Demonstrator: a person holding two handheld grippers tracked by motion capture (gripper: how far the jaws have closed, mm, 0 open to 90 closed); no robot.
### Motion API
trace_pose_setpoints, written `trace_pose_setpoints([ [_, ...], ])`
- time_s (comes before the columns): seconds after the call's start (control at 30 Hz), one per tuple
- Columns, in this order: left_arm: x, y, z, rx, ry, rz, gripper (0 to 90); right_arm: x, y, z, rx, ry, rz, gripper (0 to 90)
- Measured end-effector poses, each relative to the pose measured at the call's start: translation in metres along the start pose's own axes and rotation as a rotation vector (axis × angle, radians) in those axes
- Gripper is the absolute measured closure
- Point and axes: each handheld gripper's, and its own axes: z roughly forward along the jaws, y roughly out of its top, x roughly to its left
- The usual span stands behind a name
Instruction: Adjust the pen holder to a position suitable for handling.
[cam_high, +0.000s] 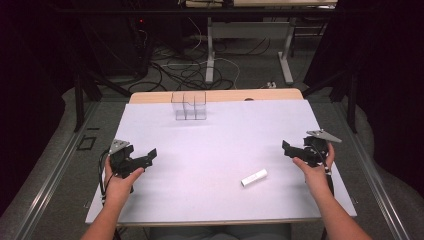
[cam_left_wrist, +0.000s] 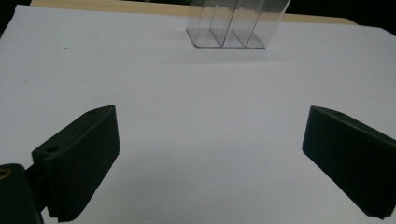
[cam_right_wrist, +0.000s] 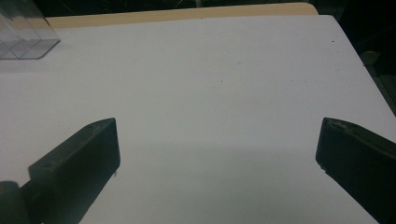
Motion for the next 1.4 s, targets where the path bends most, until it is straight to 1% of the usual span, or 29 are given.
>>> trace_pose_setpoints([
  [0.03, 0.000, 0.000, 0.000, 0.000, 0.000, 0.000, 5.8, 0.000, 0.000, 0.000, -0.001, 0.001, -0.009, 0.0],
  [0.13, -0.003, 0.009, 0.002, -0.013, 0.017, -0.007, 6.2, 0.001, -0.001, -0.002, 0.002, 0.005, -0.005, 0.0],
  [0.17, -0.003, 0.011, 0.002, -0.010, 0.020, -0.013, 6.3, 0.002, -0.002, -0.002, 0.005, 0.006, 0.002, 0.0],
  [0.2, -0.004, 0.014, 0.002, -0.017, 0.020, -0.021, 6.3, 0.002, -0.002, -0.002, 0.006, 0.007, 0.002, 0.0],
  [0.23, -0.004, 0.014, 0.002, -0.017, 0.020, -0.021, 6.5, 0.002, -0.003, -0.002, 0.009, 0.007, 0.003, 0.0],
  [0.27, -0.005, 0.020, 0.003, -0.031, 0.022, -0.027, 6.8, 0.002, -0.003, -0.002, 0.013, 0.009, 0.001, 0.0],
  [0.33, -0.006, 0.028, 0.004, -0.046, 0.024, -0.020, 8.4, 0.001, -0.003, -0.002, 0.015, 0.010, -0.002, 0.0],
  [0.4, -0.008, 0.037, 0.005, -0.065, 0.029, -0.012, 10.3, 0.001, -0.003, -0.002, 0.012, 0.007, 0.005, 0.0],
  [0.43, -0.009, 0.042, 0.006, -0.070, 0.031, -0.010, 11.2, 0.001, -0.002, -0.002, 0.021, 0.004, 0.009, 0.0],
  [0.47, -0.011, 0.046, 0.008, -0.078, 0.028, -0.015, 12.2, 0.001, -0.003, -0.002, 0.013, 0.008, 0.015, 0.0],
  [0.57, -0.016, 0.060, 0.013, -0.081, 0.020, -0.018, 14.6, 0.001, -0.002, -0.003, 0.020, 0.008, 0.016, 0.0],
  [0.63, -0.020, 0.070, 0.016, -0.086, 0.023, -0.012, 14.8, 0.002, -0.002, -0.003, 0.011, 0.011, 0.017, 0.0],
  [0.67, -0.021, 0.074, 0.017, -0.093, 0.026, -0.010, 15.1, 0.002, -0.002, -0.003, 0.021, 0.009, 0.023, 0.0],
  [0.77, -0.025, 0.087, 0.021, -0.105, 0.030, -0.016, 15.7, 0.000, -0.003, -0.003, 0.012, 0.009, 0.020, 0.0],
  [0.8, -0.025, 0.087, 0.021, -0.105, 0.030, -0.016, 15.7, 0.000, -0.002, -0.004, 0.020, 0.008, 0.019, 0.0],
  [0.83, -0.026, 0.095, 0.024, -0.112, 0.037, -0.015, 15.9, -0.001, -0.003, -0.004, 0.011, 0.011, 0.020, 0.0],
  [0.87, -0.026, 0.095, 0.024, -0.112, 0.037, -0.015, 15.9, -0.001, -0.003, -0.004, 0.012, 0.012, 0.022, 0.0],
  [0.93, -0.027, 0.103, 0.027, -0.106, 0.042, -0.015, 15.9, -0.001, -0.003, -0.004, 0.019, 0.010, 0.031, 0.0],
  [0.97, -0.028, 0.110, 0.030, -0.101, 0.047, -0.010, 15.9, -0.001, -0.003, -0.004, 0.028, 0.005, 0.034, 0.0],
  [1.0, -0.028, 0.110, 0.030, -0.101, 0.047, -0.010, 15.9, -0.002, -0.003, -0.003, 0.019, 0.011, 0.029, 0.0],
  [1.07, -0.029, 0.116, 0.032, -0.094, 0.050, -0.003, 15.9, -0.003, -0.004, -0.003, 0.023, 0.013, 0.028, 0.0],
  [1.27, -0.030, 0.131, 0.042, -0.077, 0.062, -0.012, 15.8, -0.003, -0.004, -0.002, 0.026, 0.015, 0.025, 0.1],
  [1.33, -0.030, 0.136, 0.045, -0.070, 0.070, -0.009, 15.8, -0.002, -0.004, -0.003, 0.026, 0.017, 0.027, 0.1],
  [1.37, -0.031, 0.140, 0.048, -0.073, 0.077, -0.001, 15.8, -0.002, -0.004, -0.003, 0.026, 0.016, 0.025, 0.1],
  [1.4, -0.031, 0.140, 0.048, -0.073, 0.077, -0.001, 15.8, -0.002, -0.004, -0.003, 0.024, 0.015, 0.025, 0.1],
])
